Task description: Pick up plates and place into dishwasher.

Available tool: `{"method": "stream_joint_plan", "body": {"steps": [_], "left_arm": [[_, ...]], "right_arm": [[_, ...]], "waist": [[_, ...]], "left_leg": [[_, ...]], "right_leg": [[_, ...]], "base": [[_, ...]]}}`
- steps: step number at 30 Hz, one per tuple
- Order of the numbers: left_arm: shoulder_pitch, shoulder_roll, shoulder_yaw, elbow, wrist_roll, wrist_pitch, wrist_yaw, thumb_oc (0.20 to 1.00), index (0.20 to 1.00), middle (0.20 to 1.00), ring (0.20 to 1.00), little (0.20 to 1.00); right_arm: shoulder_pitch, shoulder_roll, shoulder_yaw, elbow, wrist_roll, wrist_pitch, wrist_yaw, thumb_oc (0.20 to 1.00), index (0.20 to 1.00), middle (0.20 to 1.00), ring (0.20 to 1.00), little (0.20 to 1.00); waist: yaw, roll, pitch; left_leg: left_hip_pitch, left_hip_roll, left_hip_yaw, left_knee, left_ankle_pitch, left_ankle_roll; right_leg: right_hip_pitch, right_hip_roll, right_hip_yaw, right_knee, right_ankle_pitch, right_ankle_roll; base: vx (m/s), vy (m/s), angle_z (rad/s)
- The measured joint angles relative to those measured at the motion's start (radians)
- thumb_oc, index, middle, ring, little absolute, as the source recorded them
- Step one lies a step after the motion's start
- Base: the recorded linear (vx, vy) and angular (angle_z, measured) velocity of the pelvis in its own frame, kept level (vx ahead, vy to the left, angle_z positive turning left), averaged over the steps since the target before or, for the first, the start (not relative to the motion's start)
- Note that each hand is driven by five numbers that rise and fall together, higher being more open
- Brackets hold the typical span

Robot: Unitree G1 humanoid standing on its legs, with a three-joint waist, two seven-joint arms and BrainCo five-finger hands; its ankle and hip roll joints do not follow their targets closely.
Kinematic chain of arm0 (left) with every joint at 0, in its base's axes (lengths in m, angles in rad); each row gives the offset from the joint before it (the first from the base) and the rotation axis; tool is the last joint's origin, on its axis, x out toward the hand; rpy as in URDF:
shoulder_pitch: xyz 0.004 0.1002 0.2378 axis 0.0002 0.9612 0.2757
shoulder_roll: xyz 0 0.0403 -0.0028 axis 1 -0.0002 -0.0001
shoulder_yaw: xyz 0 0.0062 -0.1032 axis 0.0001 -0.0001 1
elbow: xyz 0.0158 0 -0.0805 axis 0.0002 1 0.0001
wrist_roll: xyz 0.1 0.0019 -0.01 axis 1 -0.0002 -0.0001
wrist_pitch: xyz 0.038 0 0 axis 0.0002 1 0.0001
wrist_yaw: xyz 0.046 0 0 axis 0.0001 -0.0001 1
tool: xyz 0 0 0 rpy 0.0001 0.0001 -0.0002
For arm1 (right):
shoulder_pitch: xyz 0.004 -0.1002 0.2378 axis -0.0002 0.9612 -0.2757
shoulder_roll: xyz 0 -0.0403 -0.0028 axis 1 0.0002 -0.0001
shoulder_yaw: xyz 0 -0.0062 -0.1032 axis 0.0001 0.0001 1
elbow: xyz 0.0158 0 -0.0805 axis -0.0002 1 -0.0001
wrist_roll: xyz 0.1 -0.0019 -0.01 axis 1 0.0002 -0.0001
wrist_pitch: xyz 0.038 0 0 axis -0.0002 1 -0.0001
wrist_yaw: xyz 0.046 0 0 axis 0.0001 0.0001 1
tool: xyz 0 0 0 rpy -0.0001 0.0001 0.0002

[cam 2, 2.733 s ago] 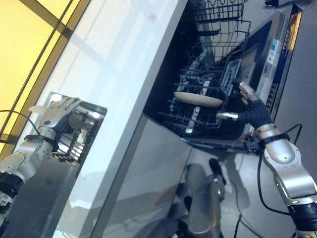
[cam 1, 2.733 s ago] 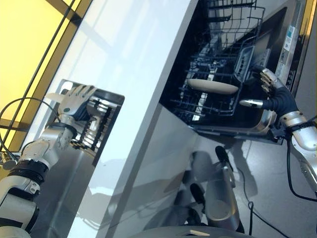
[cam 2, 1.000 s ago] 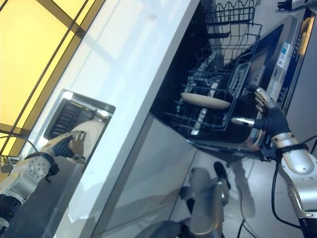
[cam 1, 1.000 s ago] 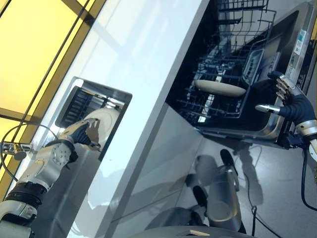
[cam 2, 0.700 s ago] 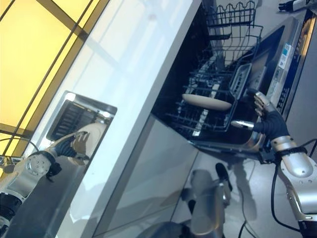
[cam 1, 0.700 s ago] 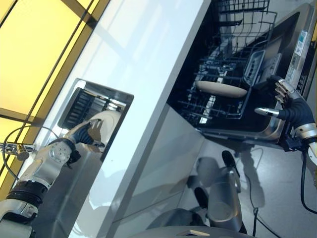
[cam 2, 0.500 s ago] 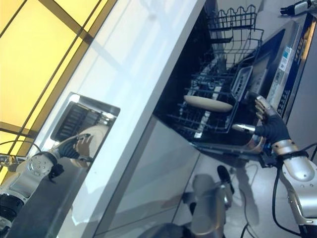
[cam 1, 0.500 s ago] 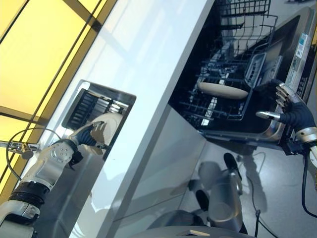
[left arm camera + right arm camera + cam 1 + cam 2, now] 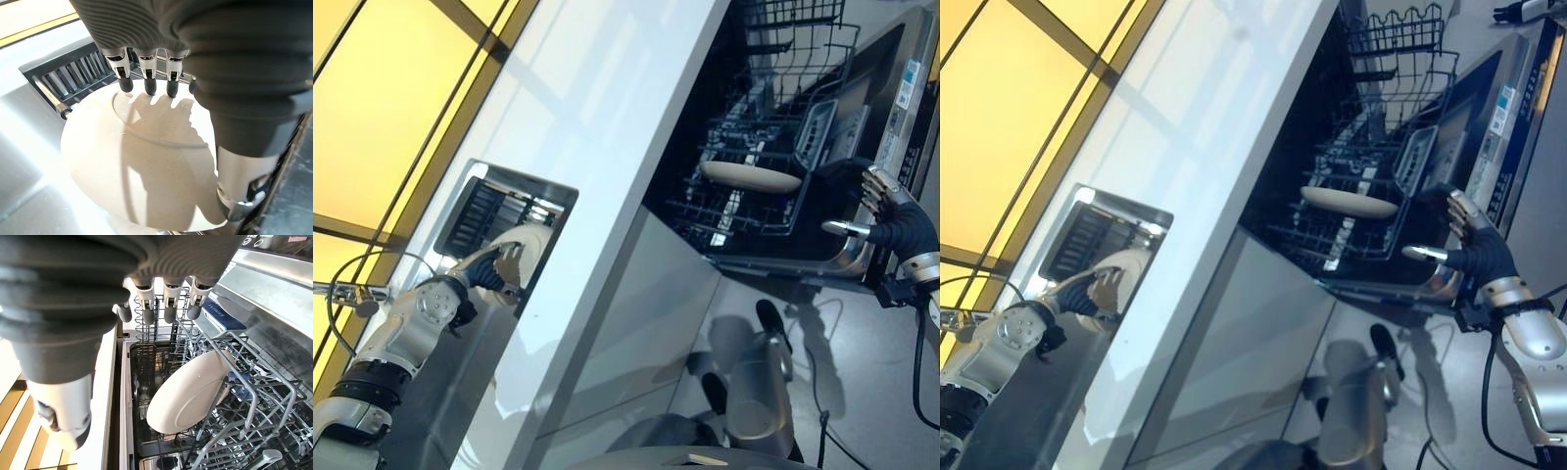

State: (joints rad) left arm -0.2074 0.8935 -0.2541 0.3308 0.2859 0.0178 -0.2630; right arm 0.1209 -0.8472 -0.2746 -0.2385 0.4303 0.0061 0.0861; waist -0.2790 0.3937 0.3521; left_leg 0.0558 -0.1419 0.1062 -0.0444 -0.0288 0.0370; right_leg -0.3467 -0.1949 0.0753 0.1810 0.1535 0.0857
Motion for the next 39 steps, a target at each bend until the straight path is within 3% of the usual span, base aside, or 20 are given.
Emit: {"method": "stream_joint_plan", "body": {"steps": [6,18,26,27,29,30,31,32,35,37,38,39], "left_arm": [[0.000,0.009,-0.033,-0.005,0.177,0.021,0.066,1.000,1.000,1.000,1.000,1.000],[-0.031,-0.043,-0.099,0.050,0.278,0.089,0.264,1.000,1.000,1.000,1.000,1.000],[-0.049,-0.074,-0.154,0.071,0.569,0.250,0.334,1.000,1.000,1.000,1.000,1.000],[-0.057,-0.080,-0.157,0.092,0.579,0.263,0.335,1.000,1.000,1.000,1.000,1.000],[-0.063,-0.096,-0.157,0.137,0.607,0.289,0.345,1.000,1.000,1.000,1.000,1.000],[-0.068,-0.093,-0.158,0.157,0.615,0.302,0.365,1.000,1.000,1.000,1.000,1.000],[-0.081,-0.087,-0.158,0.175,0.627,0.307,0.387,1.000,1.000,1.000,1.000,1.000],[-0.099,-0.090,-0.156,0.204,0.639,0.318,0.415,1.000,1.000,1.000,1.000,1.000],[-0.106,-0.118,-0.165,0.296,0.641,0.322,0.464,1.000,1.000,1.000,1.000,1.000],[-0.095,-0.125,-0.161,0.321,0.644,0.348,0.516,1.000,1.000,1.000,1.000,1.000],[-0.094,-0.125,-0.160,0.332,0.643,0.348,0.530,0.545,0.545,0.545,0.545,0.545],[-0.087,-0.127,-0.161,0.343,0.640,0.353,0.551,0.256,0.256,0.256,0.256,0.256]], "right_arm": [[-0.001,-0.038,-0.001,0.001,0.000,0.000,-0.002,1.000,1.000,1.000,1.000,1.000],[-0.053,-0.075,0.015,0.003,0.000,0.000,-0.059,1.000,1.000,1.000,1.000,1.000],[-0.063,-0.074,0.065,0.004,0.000,0.000,-0.088,1.000,1.000,1.000,1.000,1.000],[-0.070,-0.074,0.077,0.005,0.000,0.000,-0.092,1.000,1.000,1.000,1.000,1.000],[-0.094,-0.065,0.103,0.011,-0.003,0.000,-0.097,1.000,1.000,1.000,1.000,1.000],[-0.103,-0.047,0.104,0.011,-0.007,0.001,-0.104,1.000,1.000,1.000,1.000,1.000],[-0.105,-0.042,0.104,0.010,-0.008,0.001,-0.113,1.000,1.000,1.000,1.000,1.000],[-0.131,-0.056,0.107,0.016,-0.010,0.003,-0.118,1.000,1.000,1.000,1.000,1.000],[-0.174,-0.058,0.136,0.015,-0.017,0.009,-0.130,1.000,1.000,1.000,1.000,1.000],[-0.170,-0.058,0.149,0.013,-0.018,0.009,-0.140,1.000,1.000,1.000,1.000,1.000],[-0.166,-0.054,0.149,0.014,-0.018,0.009,-0.143,1.000,1.000,1.000,1.000,1.000],[-0.162,-0.060,0.151,0.009,-0.018,0.009,-0.149,1.000,1.000,1.000,1.000,1.000]], "waist": [[0.001,-0.002,0.002],[0.025,-0.004,0.003],[0.024,-0.011,0.009],[0.024,-0.014,0.011],[0.037,0.000,0.000],[0.042,0.001,-0.001],[0.021,-0.026,0.013],[0.024,-0.040,0.032],[0.022,-0.041,0.033],[0.026,-0.031,0.025],[0.028,-0.025,0.020],[0.026,-0.022,0.017]], "left_leg": [[-0.037,-0.008,0.000,0.008,0.000,0.000],[-0.125,-0.019,0.000,0.020,0.001,-0.003],[-0.173,-0.007,-0.008,0.017,0.000,-0.004],[-0.174,-0.003,-0.009,0.016,-0.001,-0.004],[-0.192,0.029,-0.038,0.001,-0.007,-0.008],[-0.223,0.048,-0.042,0.026,-0.004,-0.010],[-0.220,0.038,-0.056,0.041,-0.008,-0.031],[-0.216,0.027,-0.037,0.068,-0.020,-0.069],[-0.207,0.007,0.002,0.097,-0.027,-0.078],[-0.189,0.023,-0.001,0.079,-0.020,-0.067],[-0.189,0.030,-0.004,0.073,0.003,-0.043],[-0.190,0.031,-0.004,0.069,0.002,-0.042]], "right_leg": [[-0.053,0.000,0.015,0.039,-0.012,-0.004],[-0.161,0.002,0.028,0.079,-0.017,-0.009],[-0.197,0.020,0.022,0.038,-0.010,0.003],[-0.197,0.023,0.019,0.032,-0.011,0.013],[-0.221,0.046,0.013,0.047,-0.035,0.094],[-0.279,0.071,0.049,0.243,-0.091,0.010],[-0.237,0.041,0.075,0.307,-0.179,0.023],[-0.221,0.014,0.048,0.262,-0.190,-0.016],[-0.196,0.021,0.028,0.207,-0.182,-0.012],[-0.200,0.045,-0.021,0.210,-0.150,-0.046],[-0.206,0.053,-0.031,0.223,-0.151,-0.058],[-0.209,0.052,-0.030,0.225,-0.152,-0.058]], "base": [[-0.04,0.003,-0.03],[-0.05,-0.018,0.01],[-0.02,-0.022,-0.09],[-0.01,-0.023,-0.15],[-0.01,-0.025,-0.25],[-0.02,-0.027,0.09],[-0.03,-0.028,0.26],[-0.04,-0.033,0.29],[-0.05,-0.035,-0.07],[-0.04,-0.032,-0.20],[-0.03,-0.030,-0.09],[-0.03,-0.028,-0.01]]}}
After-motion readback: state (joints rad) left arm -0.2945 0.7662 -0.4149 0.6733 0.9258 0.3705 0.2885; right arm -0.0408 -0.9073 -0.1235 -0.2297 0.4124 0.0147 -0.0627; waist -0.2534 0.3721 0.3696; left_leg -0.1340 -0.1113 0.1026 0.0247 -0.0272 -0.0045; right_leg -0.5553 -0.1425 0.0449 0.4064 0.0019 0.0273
